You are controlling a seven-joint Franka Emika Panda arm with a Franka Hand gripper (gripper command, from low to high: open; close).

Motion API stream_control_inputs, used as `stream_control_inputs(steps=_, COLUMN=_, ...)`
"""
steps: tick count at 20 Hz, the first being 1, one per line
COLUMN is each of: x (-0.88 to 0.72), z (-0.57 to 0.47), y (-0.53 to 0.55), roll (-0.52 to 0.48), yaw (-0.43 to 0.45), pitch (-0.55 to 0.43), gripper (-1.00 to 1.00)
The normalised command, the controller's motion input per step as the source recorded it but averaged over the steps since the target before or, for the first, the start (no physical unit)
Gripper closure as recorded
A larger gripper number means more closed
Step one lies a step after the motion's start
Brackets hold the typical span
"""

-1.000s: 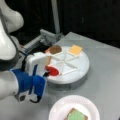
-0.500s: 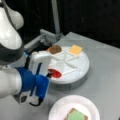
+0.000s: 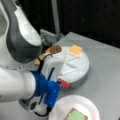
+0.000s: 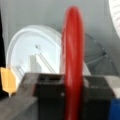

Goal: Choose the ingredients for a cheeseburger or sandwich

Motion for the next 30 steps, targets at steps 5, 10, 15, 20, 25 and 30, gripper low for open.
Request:
stream_control_inputs(steps=5, x=0.29, z=0.03, y=-0.19, roll=-0.298, yaw=0.188, pitch=0.179, gripper=1.00)
stream_control_inputs(steps=10, x=0.33, z=-0.05, y=-0.19, roll=-0.224, yaw=0.179, pitch=0.114, gripper=1.00)
stream_control_inputs(steps=15, x=0.42, z=-0.13, y=-0.20, roll=-0.157, yaw=0.195, pitch=0.101, gripper=1.00)
stream_control_inputs(steps=20, x=0.50, z=-0.10, y=-0.18, roll=-0.098, yaw=0.221, pitch=0.071, gripper=1.00)
stream_control_inputs(steps=25, x=0.53, z=-0.05, y=-0.18, roll=-0.025, yaw=0.246, pitch=0.069, gripper=1.00)
stream_control_inputs(steps=30, x=0.52, z=-0.06, y=-0.21, roll=0.016, yaw=0.258, pitch=0.065, gripper=1.00)
